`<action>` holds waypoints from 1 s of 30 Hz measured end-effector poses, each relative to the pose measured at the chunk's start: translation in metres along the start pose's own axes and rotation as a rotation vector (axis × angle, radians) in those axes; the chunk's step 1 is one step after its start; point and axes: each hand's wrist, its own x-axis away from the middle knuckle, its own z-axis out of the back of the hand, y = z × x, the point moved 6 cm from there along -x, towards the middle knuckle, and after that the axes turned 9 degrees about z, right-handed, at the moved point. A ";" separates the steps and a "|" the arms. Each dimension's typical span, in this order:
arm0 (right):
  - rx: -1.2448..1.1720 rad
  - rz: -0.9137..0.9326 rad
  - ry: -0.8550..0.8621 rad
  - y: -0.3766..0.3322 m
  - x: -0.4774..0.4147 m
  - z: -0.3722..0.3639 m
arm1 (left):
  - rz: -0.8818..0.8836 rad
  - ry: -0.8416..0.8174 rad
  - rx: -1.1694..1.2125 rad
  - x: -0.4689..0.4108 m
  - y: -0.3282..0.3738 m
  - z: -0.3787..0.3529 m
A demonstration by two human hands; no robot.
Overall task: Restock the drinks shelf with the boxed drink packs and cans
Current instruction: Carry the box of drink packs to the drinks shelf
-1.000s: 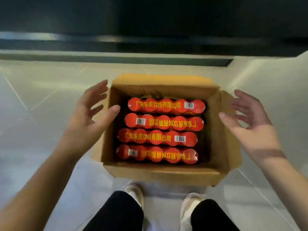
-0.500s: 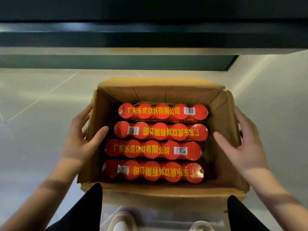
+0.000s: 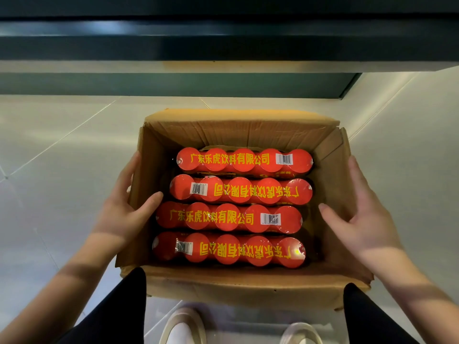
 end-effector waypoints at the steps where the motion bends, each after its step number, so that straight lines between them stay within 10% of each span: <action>1: 0.005 -0.007 -0.001 0.001 0.000 0.000 | -0.005 -0.007 -0.019 0.000 0.000 0.001; 30: 0.085 -0.098 0.015 -0.019 0.005 0.005 | 0.112 0.065 -0.258 0.004 0.010 0.005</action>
